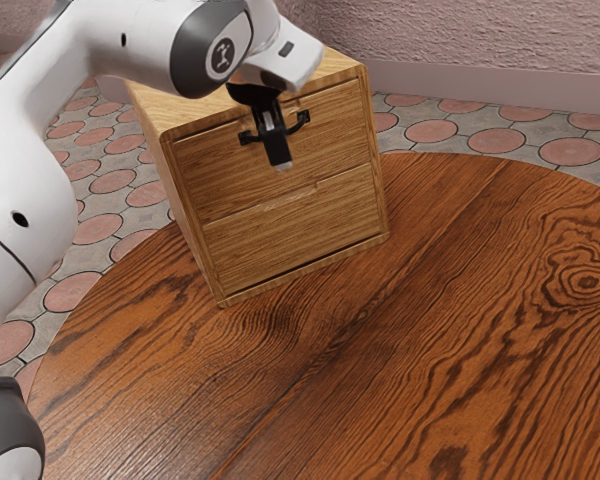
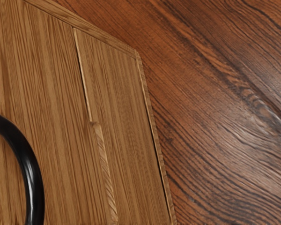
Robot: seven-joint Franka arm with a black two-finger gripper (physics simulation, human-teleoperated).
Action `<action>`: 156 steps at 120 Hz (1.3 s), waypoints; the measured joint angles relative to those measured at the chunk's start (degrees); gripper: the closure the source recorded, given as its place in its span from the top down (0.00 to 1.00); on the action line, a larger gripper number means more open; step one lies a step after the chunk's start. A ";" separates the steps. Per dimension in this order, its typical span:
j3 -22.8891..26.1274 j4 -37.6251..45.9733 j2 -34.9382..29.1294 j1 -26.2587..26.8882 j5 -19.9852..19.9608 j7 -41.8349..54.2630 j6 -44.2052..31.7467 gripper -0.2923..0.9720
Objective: Pull the drawer handle with one arm to open the drawer
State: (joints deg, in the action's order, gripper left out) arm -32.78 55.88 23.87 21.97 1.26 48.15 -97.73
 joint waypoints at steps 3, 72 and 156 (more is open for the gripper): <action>-0.10 -0.18 0.31 -0.28 -0.11 0.31 -0.19 0.77; 0.16 -2.40 2.73 -0.94 -5.10 5.01 -3.87 0.77; 0.41 -0.63 4.67 -5.52 -9.40 8.90 -5.48 0.77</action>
State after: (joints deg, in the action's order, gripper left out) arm -32.37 55.25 28.53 16.46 -8.15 57.05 -103.22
